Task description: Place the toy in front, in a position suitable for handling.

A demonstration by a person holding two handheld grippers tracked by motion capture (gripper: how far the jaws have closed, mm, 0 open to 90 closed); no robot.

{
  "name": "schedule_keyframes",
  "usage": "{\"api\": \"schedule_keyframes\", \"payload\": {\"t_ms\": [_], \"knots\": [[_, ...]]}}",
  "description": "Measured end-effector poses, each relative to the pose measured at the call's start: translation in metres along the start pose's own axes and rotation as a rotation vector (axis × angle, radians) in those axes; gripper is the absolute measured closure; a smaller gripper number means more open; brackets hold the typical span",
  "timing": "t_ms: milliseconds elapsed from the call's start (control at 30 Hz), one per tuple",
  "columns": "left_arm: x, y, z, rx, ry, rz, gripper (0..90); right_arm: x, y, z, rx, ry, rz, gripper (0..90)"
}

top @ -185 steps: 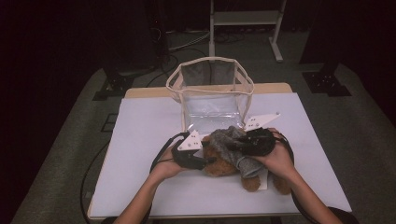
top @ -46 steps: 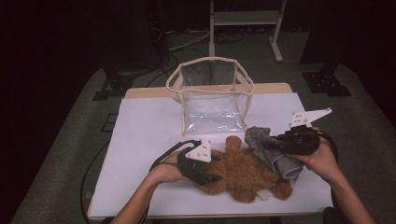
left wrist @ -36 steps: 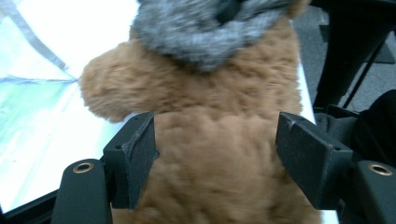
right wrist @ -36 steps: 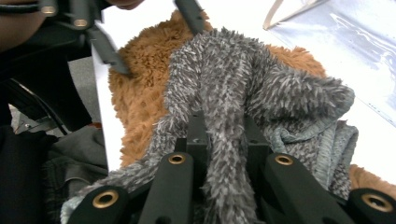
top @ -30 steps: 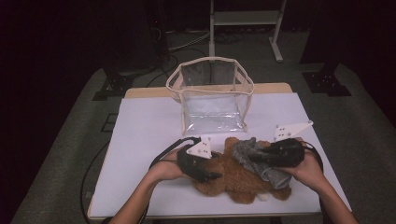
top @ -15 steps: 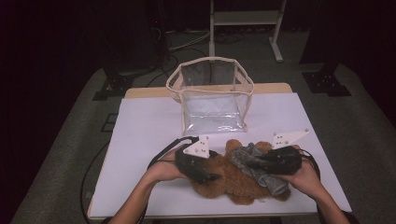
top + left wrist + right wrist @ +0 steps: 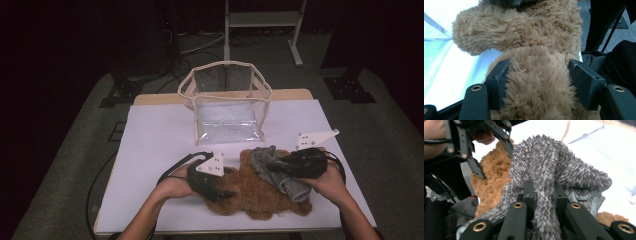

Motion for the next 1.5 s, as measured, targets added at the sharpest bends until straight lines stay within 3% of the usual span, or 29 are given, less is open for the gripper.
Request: {"api": "schedule_keyframes", "payload": {"t_ms": [133,300,367,600,667,733,800,867,933,1100,1200,1300,1500], "knots": [[0.0,0.0,0.001,-0.001,0.002,-0.006,34.5,0.009,-0.002,-0.009,-0.022,-0.028,-0.008,77.2],[-0.002,-0.002,0.007,-0.001,0.024,0.011,24.2,0.02,-0.011,-0.008,-0.028,-0.022,-0.005,77.7],[-0.001,-0.004,0.007,-0.013,0.003,0.034,18.2,0.024,-0.015,-0.006,-0.035,-0.016,-0.002,77.7],[0.011,-0.006,0.001,0.062,0.011,0.122,8.6,0.034,-0.027,0.001,-0.069,0.009,0.008,77.9],[0.013,-0.005,-0.005,0.09,0.003,0.135,7.9,0.035,-0.029,0.002,-0.075,0.005,0.013,77.9],[0.013,-0.005,-0.008,0.089,0.003,0.125,6.9,0.035,-0.029,0.002,-0.074,0.006,0.015,77.8],[0.011,-0.004,-0.008,0.074,-0.011,0.095,14.5,0.036,-0.028,0.002,-0.076,0.009,0.004,77.8],[0.009,-0.006,-0.005,0.05,-0.017,0.071,31.8,0.036,-0.027,0.002,-0.067,0.016,-0.002,77.7],[0.006,-0.007,-0.002,0.02,-0.026,0.043,41.5,0.036,-0.025,0.003,-0.057,0.031,-0.011,77.5],[-0.005,-0.023,0.004,-0.048,-0.063,0.0,46.1,0.028,-0.019,0.004,-0.03,0.069,-0.022,76.9],[-0.009,-0.034,0.008,-0.083,-0.118,-0.032,46.8,0.02,-0.012,-0.001,-0.035,0.053,-0.02,76.7],[-0.006,-0.043,0.013,-0.111,-0.154,-0.029,46.8,0.011,-0.005,-0.012,-0.042,0.033,-0.006,76.7],[0.012,-0.046,0.027,-0.148,-0.162,0.01,45.8,-0.005,-0.001,-0.034,-0.072,0.009,0.036,76.6]]}}
Point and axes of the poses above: each handheld gripper's, and its own axes: z roughly backward along the jaws, x roughly out of its underside, y roughly to its right, the point moved 5 cm from there along -z, roughly forward along the jaws, and after that the axes turned 2 degrees about y, right-handed, at the moved point
